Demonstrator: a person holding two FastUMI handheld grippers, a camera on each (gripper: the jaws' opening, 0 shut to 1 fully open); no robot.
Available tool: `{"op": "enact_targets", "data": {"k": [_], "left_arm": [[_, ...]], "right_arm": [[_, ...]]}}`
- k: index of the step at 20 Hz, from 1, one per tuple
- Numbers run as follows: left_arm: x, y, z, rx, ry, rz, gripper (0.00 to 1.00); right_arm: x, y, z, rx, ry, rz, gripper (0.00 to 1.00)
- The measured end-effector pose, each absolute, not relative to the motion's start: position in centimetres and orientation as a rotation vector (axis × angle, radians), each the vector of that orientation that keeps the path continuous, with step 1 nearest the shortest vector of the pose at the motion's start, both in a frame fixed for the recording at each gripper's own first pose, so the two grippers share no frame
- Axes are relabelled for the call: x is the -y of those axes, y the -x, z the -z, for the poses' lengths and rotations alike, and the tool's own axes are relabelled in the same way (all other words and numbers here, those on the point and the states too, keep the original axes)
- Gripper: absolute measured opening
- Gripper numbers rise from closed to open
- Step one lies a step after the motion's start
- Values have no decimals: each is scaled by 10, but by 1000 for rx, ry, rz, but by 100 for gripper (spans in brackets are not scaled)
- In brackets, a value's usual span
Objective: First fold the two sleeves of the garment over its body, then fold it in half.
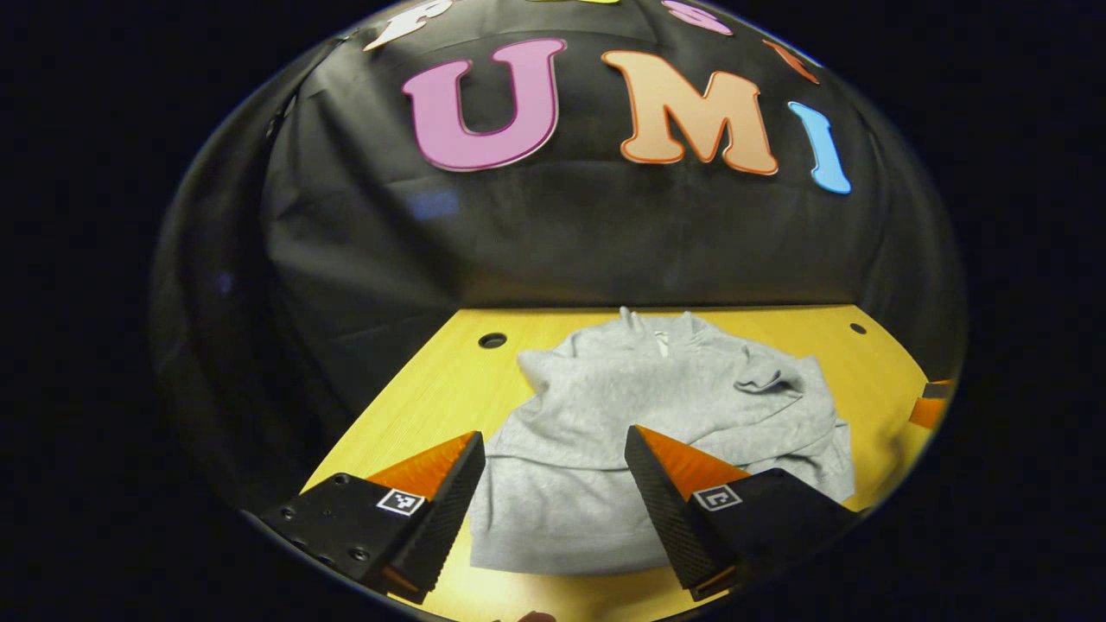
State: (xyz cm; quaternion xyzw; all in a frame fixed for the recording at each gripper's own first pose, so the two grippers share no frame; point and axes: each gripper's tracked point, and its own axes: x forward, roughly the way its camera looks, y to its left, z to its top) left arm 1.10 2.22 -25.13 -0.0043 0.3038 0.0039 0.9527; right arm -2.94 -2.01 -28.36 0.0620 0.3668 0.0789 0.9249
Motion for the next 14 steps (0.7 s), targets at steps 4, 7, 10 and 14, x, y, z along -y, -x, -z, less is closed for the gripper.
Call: {"op": "enact_targets", "data": {"k": [4,7,10,14], "left_arm": [[-45,8,285,-681,28,-26,96],[-58,23,311,-741,34,-33,97],[-66,35,331,-798,53,-37,97],[-72,43,356,-862,71,-27,97]], "right_arm": [[6,30,302,-781,-94,-144,96],[-6,33,319,-815,-74,-132,96],[-16,39,338,-857,-52,-123,96],[-24,46,363,-915,-23,-103,99]]}}
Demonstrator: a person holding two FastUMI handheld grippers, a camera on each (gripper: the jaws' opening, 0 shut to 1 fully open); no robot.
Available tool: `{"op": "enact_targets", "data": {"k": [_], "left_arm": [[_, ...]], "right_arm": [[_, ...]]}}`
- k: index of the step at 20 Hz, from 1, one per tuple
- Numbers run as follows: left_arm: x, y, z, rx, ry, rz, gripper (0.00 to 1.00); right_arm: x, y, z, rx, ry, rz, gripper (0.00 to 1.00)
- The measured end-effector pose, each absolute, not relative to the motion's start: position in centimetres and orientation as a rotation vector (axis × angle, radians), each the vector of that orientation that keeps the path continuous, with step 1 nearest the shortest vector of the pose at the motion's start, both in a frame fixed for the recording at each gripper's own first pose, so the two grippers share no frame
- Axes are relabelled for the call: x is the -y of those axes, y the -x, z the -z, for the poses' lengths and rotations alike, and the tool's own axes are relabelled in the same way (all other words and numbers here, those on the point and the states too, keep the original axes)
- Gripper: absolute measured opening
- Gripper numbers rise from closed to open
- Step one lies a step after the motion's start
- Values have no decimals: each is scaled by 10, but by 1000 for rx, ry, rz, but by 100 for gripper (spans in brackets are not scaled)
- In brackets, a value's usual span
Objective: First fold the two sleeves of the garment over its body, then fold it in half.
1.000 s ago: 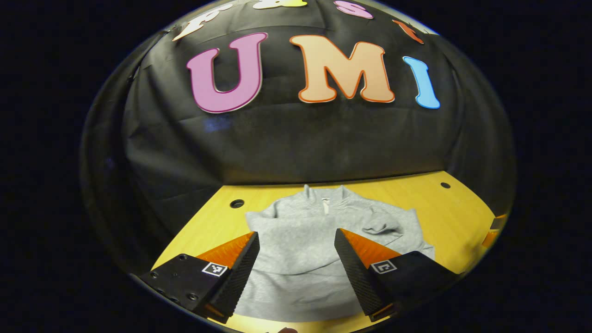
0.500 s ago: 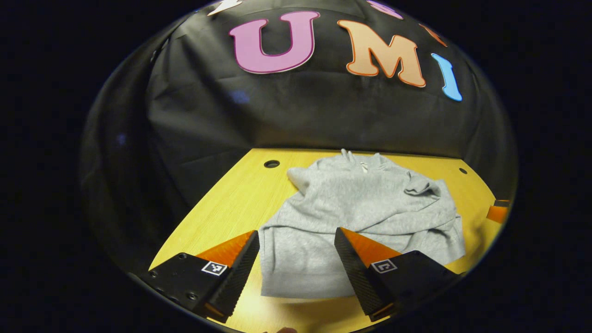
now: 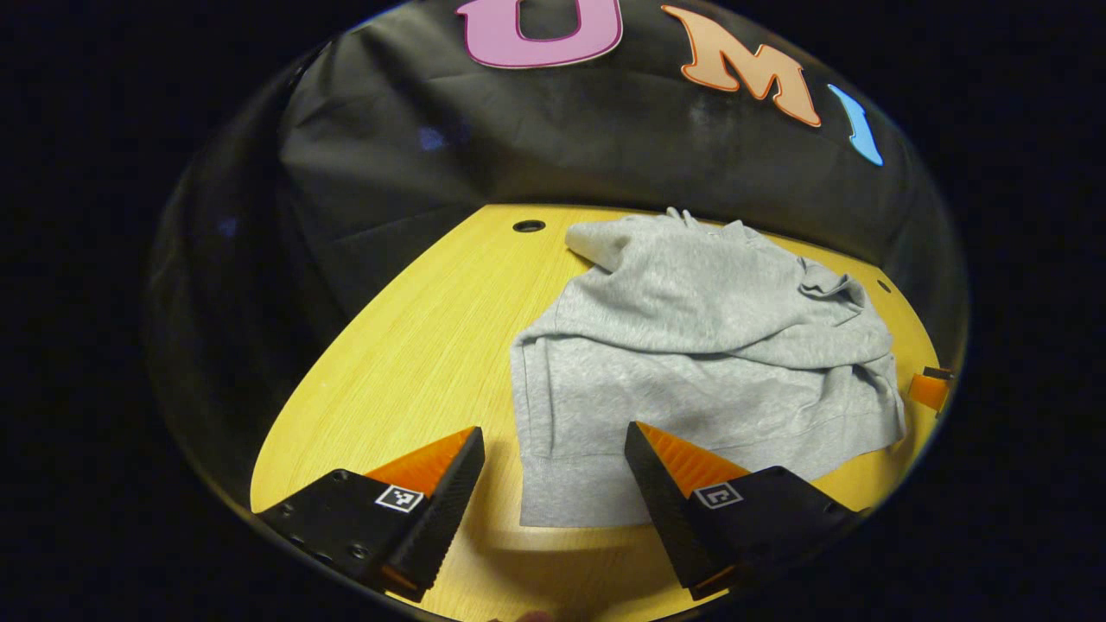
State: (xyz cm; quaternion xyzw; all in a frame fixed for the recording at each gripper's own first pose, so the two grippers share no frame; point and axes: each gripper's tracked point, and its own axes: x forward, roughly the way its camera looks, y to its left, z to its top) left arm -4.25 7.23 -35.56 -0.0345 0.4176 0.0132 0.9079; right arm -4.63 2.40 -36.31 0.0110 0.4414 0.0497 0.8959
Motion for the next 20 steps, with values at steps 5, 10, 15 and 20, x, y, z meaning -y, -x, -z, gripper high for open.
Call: {"op": "enact_targets", "data": {"k": [5,10,15,20], "left_arm": [[-69,42,361,-849,100,-5,94],[-67,43,364,-834,139,-3,95],[-56,42,365,-813,135,21,78],[-46,41,363,-839,142,47,59]], "right_arm": [[-20,57,390,-981,31,-67,99],[-23,67,401,-1033,-17,-48,100],[-25,68,401,-1047,-24,-53,96],[-29,67,401,-1064,-31,-91,63]]}}
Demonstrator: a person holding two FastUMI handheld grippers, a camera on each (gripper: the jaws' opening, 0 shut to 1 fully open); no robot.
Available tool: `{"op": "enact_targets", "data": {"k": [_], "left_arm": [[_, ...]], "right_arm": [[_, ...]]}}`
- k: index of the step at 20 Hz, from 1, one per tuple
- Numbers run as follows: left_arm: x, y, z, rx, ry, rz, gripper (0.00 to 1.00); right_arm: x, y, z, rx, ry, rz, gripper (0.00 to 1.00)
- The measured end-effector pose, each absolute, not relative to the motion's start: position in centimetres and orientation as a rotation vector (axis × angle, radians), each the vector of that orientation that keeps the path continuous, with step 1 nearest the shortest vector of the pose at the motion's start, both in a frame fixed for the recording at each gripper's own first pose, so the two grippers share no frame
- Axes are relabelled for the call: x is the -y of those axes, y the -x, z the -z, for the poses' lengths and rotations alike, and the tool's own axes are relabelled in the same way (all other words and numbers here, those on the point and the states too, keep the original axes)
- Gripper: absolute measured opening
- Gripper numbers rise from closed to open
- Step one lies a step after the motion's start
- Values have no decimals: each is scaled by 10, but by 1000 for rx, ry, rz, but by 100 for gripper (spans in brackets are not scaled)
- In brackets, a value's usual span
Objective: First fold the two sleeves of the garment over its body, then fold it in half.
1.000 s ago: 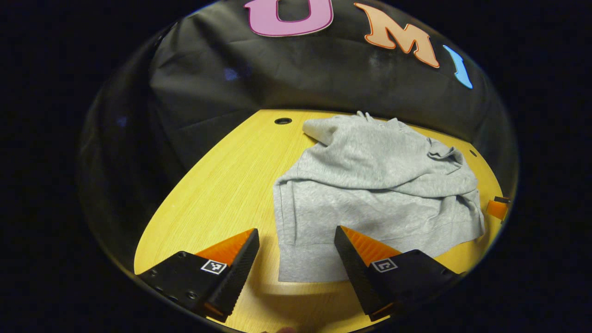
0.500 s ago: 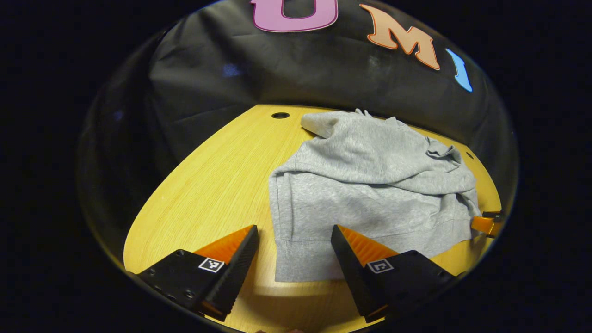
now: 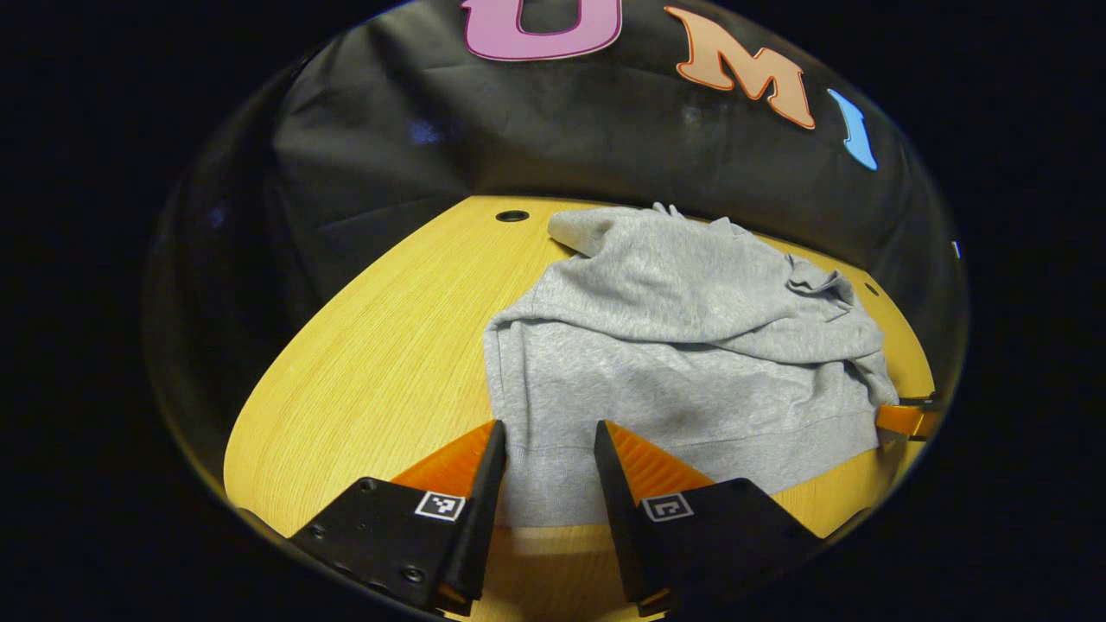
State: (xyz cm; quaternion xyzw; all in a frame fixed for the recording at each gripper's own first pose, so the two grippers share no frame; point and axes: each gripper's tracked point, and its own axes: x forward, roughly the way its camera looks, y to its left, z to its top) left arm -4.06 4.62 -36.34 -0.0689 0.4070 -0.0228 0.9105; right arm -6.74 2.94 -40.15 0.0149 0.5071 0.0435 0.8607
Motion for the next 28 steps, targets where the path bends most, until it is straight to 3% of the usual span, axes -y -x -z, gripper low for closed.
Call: {"op": "enact_targets", "data": {"k": [1,2,3,5,8,9,11,20,28], "left_arm": [[-44,42,365,-844,148,50,47],[-45,40,364,-847,142,52,37],[-39,41,363,-847,148,71,34],[-37,40,363,-852,137,69,17],[-33,41,361,-868,95,103,7],[-33,38,362,-876,81,105,0],[-34,39,360,-872,88,107,0],[-35,48,354,-958,191,100,0],[-31,33,311,-953,306,94,0]], "right_arm": [[-35,68,400,-1071,-48,-122,62],[-38,70,402,-1080,-61,-115,48],[-39,67,403,-1079,-57,-112,34],[-43,68,403,-1095,-83,-113,24],[-44,69,402,-1131,-110,-123,10],[-44,68,402,-1128,-113,-118,11],[-45,68,401,-1118,-90,-132,2],[-44,67,386,-1165,-161,-176,4],[-50,53,342,-1174,-336,-216,4]]}}
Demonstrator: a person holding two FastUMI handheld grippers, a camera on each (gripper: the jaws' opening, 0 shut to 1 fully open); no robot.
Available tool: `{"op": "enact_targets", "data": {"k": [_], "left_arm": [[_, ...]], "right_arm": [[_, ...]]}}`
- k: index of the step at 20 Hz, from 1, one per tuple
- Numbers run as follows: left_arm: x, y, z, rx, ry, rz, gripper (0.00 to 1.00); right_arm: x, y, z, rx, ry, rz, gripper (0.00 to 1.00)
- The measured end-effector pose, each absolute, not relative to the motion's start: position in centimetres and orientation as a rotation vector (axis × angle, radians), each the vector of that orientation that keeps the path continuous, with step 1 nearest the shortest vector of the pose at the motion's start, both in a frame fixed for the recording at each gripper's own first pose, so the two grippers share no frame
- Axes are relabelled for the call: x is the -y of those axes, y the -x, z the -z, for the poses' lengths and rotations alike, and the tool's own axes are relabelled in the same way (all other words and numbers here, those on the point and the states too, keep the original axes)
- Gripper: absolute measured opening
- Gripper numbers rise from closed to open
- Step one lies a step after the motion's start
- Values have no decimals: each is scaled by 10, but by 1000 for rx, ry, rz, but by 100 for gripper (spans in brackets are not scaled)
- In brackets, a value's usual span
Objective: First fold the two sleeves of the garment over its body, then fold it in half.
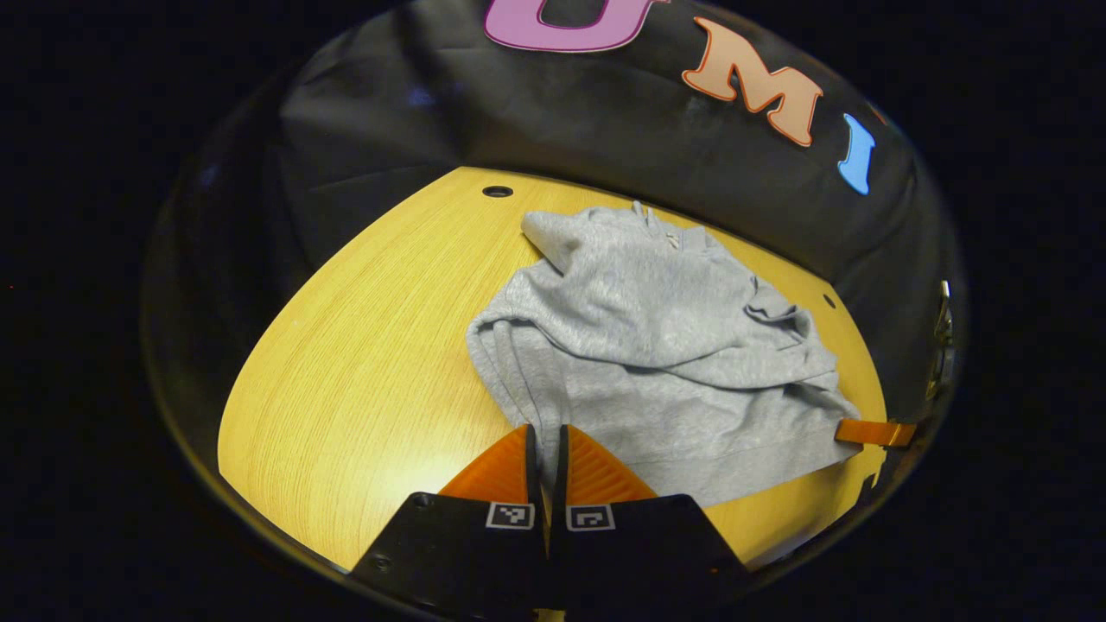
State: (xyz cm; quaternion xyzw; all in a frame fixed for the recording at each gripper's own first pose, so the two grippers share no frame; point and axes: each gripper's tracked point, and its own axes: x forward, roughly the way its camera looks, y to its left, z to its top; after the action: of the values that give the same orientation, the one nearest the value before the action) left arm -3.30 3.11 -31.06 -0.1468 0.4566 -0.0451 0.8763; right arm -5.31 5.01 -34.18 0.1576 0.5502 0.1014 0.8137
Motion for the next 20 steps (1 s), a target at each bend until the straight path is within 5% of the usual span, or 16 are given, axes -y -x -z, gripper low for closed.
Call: {"op": "enact_targets", "data": {"k": [20], "left_arm": [[-42,-76,270,-927,438,152,0]], "right_arm": [[-61,-48,280,-1196,-1015,-111,3]]}}
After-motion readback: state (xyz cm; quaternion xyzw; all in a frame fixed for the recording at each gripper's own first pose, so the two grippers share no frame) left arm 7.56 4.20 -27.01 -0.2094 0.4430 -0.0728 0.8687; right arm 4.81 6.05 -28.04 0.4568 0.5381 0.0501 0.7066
